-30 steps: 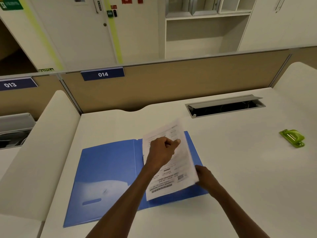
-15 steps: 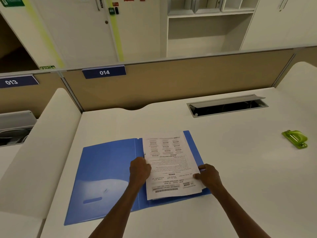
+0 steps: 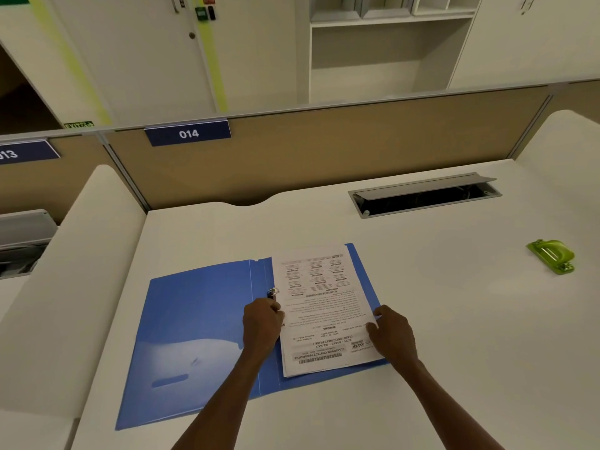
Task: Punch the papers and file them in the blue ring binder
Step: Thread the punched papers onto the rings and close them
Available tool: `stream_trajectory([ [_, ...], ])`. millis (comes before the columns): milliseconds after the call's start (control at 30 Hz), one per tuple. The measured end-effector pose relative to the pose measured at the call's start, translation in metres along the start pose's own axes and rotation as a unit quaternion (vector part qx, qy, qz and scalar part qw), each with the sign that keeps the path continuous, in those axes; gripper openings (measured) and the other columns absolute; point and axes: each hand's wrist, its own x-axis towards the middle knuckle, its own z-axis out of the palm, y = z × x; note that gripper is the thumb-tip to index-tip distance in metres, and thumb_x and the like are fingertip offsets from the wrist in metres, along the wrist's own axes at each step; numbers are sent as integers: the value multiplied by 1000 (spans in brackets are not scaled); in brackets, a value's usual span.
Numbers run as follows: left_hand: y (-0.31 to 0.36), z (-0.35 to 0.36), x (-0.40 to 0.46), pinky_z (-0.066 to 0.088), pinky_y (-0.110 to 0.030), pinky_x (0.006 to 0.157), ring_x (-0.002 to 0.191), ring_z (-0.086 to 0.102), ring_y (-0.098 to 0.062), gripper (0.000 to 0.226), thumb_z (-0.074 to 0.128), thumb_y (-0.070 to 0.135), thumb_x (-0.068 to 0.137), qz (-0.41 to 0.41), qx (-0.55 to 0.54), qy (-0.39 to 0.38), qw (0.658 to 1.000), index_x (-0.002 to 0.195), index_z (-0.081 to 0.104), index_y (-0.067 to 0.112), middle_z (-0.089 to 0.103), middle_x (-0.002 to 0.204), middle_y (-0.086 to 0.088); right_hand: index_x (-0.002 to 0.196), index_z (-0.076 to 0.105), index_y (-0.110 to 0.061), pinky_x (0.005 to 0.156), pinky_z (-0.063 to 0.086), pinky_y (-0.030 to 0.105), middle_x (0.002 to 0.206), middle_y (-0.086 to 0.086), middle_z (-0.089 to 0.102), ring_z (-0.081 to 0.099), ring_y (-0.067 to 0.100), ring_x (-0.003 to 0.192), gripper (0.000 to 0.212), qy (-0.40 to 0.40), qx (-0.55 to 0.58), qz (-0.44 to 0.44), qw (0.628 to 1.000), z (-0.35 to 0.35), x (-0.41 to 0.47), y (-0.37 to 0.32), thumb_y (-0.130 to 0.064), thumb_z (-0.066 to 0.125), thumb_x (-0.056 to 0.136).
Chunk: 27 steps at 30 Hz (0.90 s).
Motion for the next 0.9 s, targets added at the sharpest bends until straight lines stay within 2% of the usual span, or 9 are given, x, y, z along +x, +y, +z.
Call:
stream_trajectory([
  [133, -3, 5, 2, 51, -25, 64, 73, 64, -18, 19, 63, 18, 89, 13, 12, -26, 1000, 87, 70, 1, 70, 86, -13, 138, 43, -21, 101, 42, 34, 140, 4, 45, 40, 20, 128, 53, 40, -74, -142, 986, 5, -12, -12, -38, 57, 90],
  [200, -4, 7, 2, 49, -24, 60, 69, 63, -17, 21, 61, 18, 91, 14, 8, -32, 999, 83, 69, 0, 69, 83, -15, 145, 35, -26, 111, 31, 39, 154, 4, 29, 26, 21, 141, 60, 8, -124, -207, 970, 9, -17, -18, -47, 52, 91],
  [267, -5, 7, 1, 45, -20, 54, 66, 61, -16, 22, 60, 17, 91, 9, 4, -23, 1000, 80, 68, 0, 68, 81, -15, 148, 28, -31, 117, 20, 46, 161, 2, 12, 14, 23, 147, 62, -44, -163, -229, 959, 17, -22, -21, -52, 47, 92],
  [333, -6, 5, 2, 40, -17, 50, 65, 58, -14, 20, 60, 13, 91, -4, 7, 20, 1000, 76, 66, 1, 66, 77, -13, 149, 25, -35, 119, 12, 50, 162, 2, 2, 4, 26, 149, 60, -84, -184, -216, 955, 24, -25, -18, -51, 45, 94],
  [433, -10, -2, 5, 34, -16, 45, 53, 47, -8, 19, 69, 12, 84, -26, 12, 65, 997, 70, 59, 3, 53, 62, -1, 148, 26, -39, 119, 7, 51, 162, 4, 0, 0, 31, 149, 58, -100, -181, -174, 963, 28, -27, -17, -50, 46, 94],
  [500, -14, -5, 9, 30, -17, 43, 48, 41, -6, 30, 74, 20, 80, -35, 32, 29, 998, 64, 52, 6, 48, 57, 2, 146, 29, -40, 119, 7, 53, 162, 5, 1, -1, 33, 148, 58, -101, -179, -159, 966, 29, -26, -19, -49, 49, 93],
  [600, -14, -3, 15, 32, -18, 42, 51, 46, -10, 34, 76, 26, 79, -43, 70, -25, 996, 65, 50, 7, 54, 63, -4, 144, 32, -41, 118, 8, 56, 162, 7, 1, -3, 35, 148, 57, -106, -173, -147, 968, 31, -26, -21, -47, 53, 92],
  [733, -6, 0, 20, 33, -19, 43, 63, 52, -16, 34, 78, 23, 77, -66, 58, -40, 995, 70, 48, 7, 55, 72, -7, 143, 33, -40, 119, 8, 55, 162, 8, 2, -3, 36, 148, 58, -94, -155, -131, 975, 31, -25, -20, -43, 57, 91],
  [900, -4, 1, 22, 32, -20, 42, 56, 50, -13, 39, 76, 21, 77, -90, 54, -55, 993, 60, 42, 14, 49, 61, -1, 144, 31, -40, 119, 7, 54, 162, 8, 1, -3, 36, 148, 60, -92, -150, -127, 976, 31, -24, -18, -44, 58, 90],
])
